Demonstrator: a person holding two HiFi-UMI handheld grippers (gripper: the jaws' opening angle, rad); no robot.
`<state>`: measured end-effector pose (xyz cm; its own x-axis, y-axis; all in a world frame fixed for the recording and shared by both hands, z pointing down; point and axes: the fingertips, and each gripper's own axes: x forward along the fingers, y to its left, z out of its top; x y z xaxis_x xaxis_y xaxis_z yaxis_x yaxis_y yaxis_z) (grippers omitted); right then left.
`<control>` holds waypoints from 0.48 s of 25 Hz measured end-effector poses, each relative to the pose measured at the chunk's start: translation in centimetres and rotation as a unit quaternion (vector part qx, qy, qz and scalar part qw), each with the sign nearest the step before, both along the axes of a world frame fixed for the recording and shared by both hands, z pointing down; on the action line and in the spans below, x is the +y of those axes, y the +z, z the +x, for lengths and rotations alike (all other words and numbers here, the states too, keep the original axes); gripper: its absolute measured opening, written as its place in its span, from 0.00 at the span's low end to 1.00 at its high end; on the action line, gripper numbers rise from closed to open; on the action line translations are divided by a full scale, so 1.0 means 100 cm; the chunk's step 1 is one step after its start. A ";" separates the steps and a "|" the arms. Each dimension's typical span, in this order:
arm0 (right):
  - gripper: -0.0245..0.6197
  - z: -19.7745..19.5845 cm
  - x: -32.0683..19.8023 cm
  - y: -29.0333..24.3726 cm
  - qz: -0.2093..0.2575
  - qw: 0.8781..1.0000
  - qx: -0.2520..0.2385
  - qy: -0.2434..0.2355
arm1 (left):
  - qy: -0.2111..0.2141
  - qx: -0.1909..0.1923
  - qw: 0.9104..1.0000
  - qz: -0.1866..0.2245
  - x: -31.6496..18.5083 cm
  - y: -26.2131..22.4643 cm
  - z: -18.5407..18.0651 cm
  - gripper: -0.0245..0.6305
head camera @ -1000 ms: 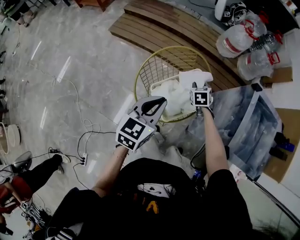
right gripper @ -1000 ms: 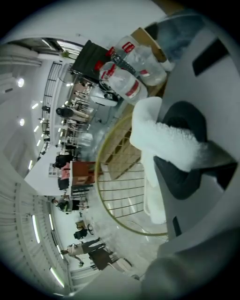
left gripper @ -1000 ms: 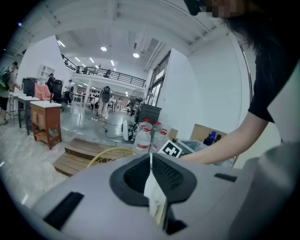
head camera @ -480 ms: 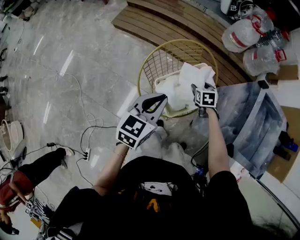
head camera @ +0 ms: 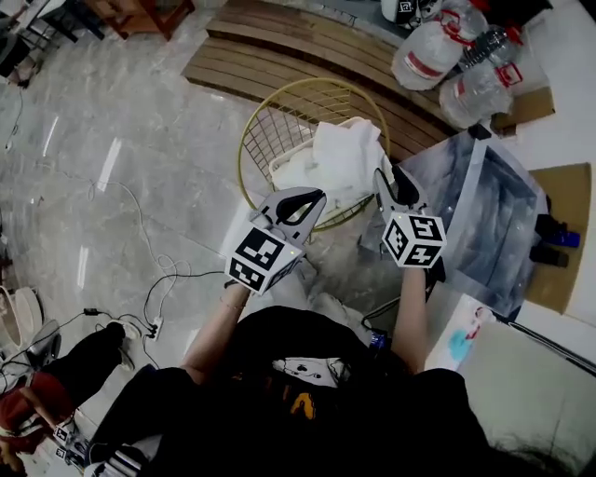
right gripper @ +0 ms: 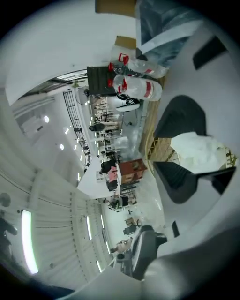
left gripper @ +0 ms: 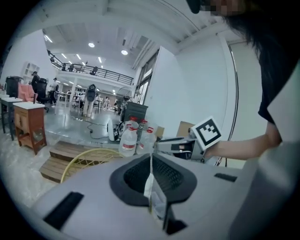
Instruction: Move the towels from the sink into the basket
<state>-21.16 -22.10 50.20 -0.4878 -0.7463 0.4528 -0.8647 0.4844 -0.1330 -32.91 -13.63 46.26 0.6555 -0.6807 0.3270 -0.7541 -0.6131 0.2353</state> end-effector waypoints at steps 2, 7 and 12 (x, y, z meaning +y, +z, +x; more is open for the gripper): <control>0.29 0.018 0.024 -0.023 0.021 1.000 -0.014 0.017 | 0.017 0.004 1.000 0.003 0.010 -0.005 0.020 0.07; 0.24 0.072 0.094 -0.057 0.057 0.996 -0.032 0.058 | 0.062 0.012 0.998 0.012 0.047 -0.013 0.077 0.07; 0.19 0.127 0.163 -0.069 0.074 0.993 -0.039 0.085 | 0.084 0.011 0.996 0.025 0.089 -0.023 0.130 0.07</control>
